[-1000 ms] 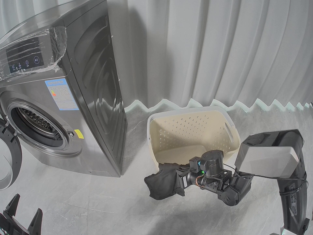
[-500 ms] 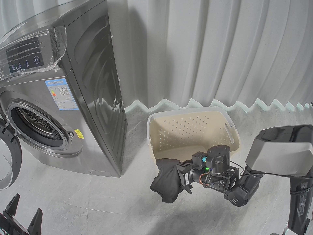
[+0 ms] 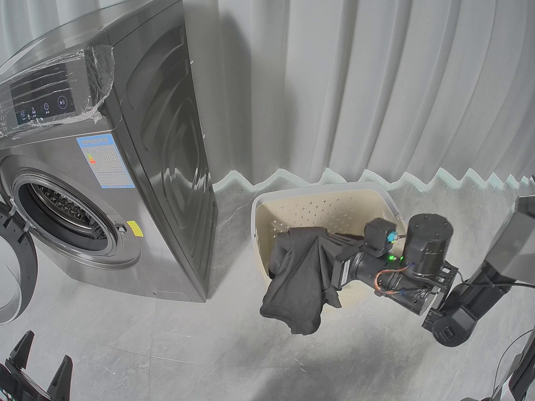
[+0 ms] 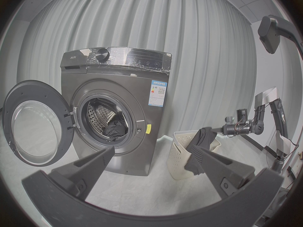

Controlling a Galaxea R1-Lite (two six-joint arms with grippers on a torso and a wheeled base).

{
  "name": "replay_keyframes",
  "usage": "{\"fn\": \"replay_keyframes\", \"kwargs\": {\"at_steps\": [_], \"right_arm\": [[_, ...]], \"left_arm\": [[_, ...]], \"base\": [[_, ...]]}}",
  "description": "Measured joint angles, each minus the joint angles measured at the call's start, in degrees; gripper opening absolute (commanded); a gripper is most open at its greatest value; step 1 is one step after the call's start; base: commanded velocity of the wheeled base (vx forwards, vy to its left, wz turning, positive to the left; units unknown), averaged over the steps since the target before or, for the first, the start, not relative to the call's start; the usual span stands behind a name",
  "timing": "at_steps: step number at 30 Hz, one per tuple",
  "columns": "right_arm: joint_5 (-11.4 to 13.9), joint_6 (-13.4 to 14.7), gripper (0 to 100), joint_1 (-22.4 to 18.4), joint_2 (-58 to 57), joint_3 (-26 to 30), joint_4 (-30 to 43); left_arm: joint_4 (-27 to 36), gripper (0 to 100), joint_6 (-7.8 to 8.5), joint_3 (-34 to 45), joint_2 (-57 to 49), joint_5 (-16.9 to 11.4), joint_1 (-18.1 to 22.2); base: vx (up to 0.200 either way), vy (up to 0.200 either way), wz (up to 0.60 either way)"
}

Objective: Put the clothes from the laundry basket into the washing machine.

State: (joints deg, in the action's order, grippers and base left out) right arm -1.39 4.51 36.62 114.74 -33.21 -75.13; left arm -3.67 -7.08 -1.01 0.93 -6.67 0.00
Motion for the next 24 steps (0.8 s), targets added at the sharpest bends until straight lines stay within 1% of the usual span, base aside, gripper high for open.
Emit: {"fn": "replay_keyframes", "kwargs": {"at_steps": [11, 17, 19, 21, 24], "right_arm": [[-1.43, 0.55, 0, -0.74, -15.52, 2.54, -0.44], [-1.67, -0.05, 0, -2.28, -22.74, 2.84, 1.78], [-1.72, -0.22, 0, -2.97, -24.25, 2.84, 2.27], [-1.72, -0.95, 0, -3.91, -25.32, 2.84, 2.27], [-1.78, -1.5, 0, -4.66, -26.32, 3.11, 2.33]], "left_arm": [[-0.05, 100, 0.05, 0.0, 0.0, -0.06, 0.0], [-0.02, 100, -0.05, 0.0, 0.0, -0.06, 0.0], [-0.05, 100, -0.44, 0.0, 0.0, -0.04, 0.0], [-0.12, 100, -1.32, 0.0, 0.0, -0.06, 0.0], [-0.24, 100, -1.43, 0.0, 0.0, -0.04, 0.0]], "base": [[0.0, 0.0, 0.0], [0.0, 0.0, 0.0], [0.0, 0.0, 0.0], [0.0, 0.0, 0.0], [-0.2, 0.0, 0.0]]}}
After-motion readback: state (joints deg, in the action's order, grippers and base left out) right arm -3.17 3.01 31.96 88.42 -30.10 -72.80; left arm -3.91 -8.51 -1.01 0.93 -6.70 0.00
